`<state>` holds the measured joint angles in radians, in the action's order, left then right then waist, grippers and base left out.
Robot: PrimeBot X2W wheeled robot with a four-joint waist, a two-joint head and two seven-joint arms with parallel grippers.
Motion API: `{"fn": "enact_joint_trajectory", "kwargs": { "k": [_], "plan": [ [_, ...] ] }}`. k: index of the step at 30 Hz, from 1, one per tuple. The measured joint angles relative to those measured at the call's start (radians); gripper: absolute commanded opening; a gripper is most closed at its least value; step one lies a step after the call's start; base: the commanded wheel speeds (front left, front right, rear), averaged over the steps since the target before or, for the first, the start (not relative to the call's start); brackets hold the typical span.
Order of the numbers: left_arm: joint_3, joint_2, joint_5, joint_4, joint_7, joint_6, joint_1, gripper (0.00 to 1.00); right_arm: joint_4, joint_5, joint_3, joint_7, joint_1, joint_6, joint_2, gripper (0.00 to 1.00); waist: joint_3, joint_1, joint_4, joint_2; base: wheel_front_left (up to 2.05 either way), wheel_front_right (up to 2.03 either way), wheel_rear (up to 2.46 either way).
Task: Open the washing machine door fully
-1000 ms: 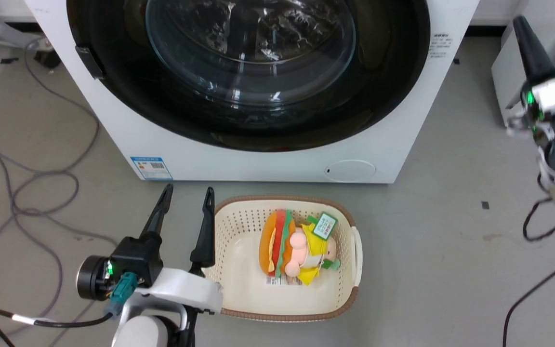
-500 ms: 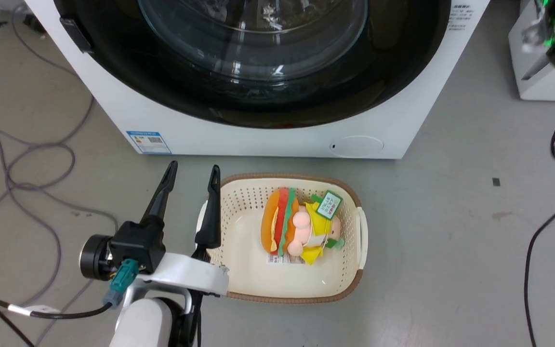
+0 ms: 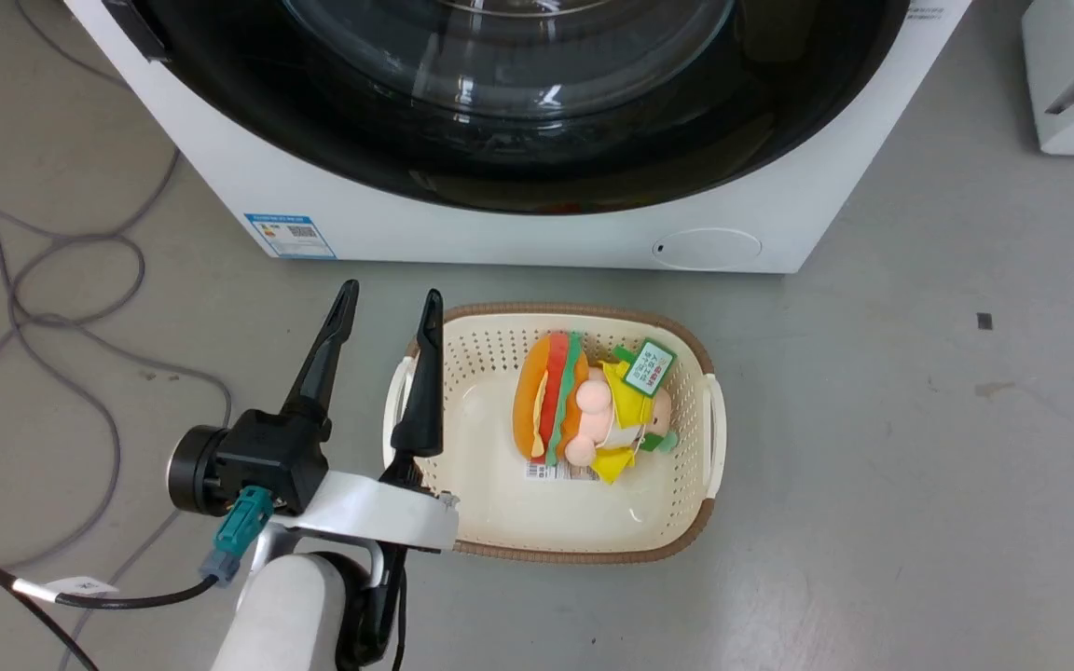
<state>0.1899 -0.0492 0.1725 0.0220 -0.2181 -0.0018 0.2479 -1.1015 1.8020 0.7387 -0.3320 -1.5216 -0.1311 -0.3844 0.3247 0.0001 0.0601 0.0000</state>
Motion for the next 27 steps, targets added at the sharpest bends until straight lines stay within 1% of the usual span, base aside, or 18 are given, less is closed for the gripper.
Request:
{"fn": "enact_joint_trajectory", "kwargs": {
  "k": [4,18,24,27],
  "plan": [
    [0.011,0.000,0.008,0.001,-0.009,0.000,0.004,1.00,-0.040,0.044,0.081,-0.039,-0.060,0.000,0.002,0.00,0.017,0.0000,0.004,0.0000,0.00,0.00,0.00],
    [0.040,0.000,0.034,0.003,-0.038,0.003,0.045,1.00,-0.178,0.214,0.324,-0.162,-0.239,0.000,0.041,0.00,0.073,0.0000,0.016,0.0000,0.00,0.00,0.00],
    [0.044,0.000,0.036,0.005,-0.038,0.003,0.045,1.00,-0.186,0.208,0.373,-0.194,-0.243,0.000,0.072,0.00,0.074,-0.0001,0.018,0.0000,0.00,0.00,0.00],
    [0.044,0.000,0.042,0.007,-0.038,0.008,0.045,1.00,-0.187,0.203,0.385,-0.204,-0.241,0.000,0.075,0.00,0.071,-0.0001,0.018,0.0000,0.00,0.00,0.00]
  ]
}}
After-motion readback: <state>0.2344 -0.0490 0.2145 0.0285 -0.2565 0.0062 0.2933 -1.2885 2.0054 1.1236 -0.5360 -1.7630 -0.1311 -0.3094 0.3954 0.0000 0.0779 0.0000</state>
